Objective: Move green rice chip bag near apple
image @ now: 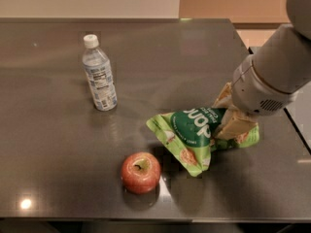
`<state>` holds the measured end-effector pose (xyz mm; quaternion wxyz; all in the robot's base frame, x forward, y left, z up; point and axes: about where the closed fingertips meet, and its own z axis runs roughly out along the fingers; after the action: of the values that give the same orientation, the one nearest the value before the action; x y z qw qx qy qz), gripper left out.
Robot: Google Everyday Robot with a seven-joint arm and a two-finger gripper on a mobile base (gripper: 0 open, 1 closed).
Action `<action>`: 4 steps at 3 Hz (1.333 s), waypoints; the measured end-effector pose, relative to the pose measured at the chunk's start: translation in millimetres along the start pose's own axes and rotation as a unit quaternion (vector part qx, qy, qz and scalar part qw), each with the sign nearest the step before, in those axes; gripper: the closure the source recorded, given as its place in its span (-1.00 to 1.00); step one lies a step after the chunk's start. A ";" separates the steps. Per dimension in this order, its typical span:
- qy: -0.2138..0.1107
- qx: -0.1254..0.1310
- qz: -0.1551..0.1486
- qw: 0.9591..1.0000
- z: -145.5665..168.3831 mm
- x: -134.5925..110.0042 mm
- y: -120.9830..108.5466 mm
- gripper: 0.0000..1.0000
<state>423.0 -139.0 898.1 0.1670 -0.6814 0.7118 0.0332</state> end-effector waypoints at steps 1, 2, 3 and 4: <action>0.004 -0.004 0.006 1.000 4.5 4.4 4.4 0.24; 0.006 -0.007 0.009 1.000 7.4 6.4 3.8 -0.25; 0.006 -0.005 0.008 1.000 5.7 5.5 4.3 -0.69; 0.007 -0.003 0.007 1.000 4.2 4.6 4.8 -1.00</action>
Offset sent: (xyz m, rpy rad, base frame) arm 0.0007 -0.0061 -0.0167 -0.0067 0.0388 -0.0201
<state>419.0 -141.9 892.0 0.1597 -0.6770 0.7177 0.0322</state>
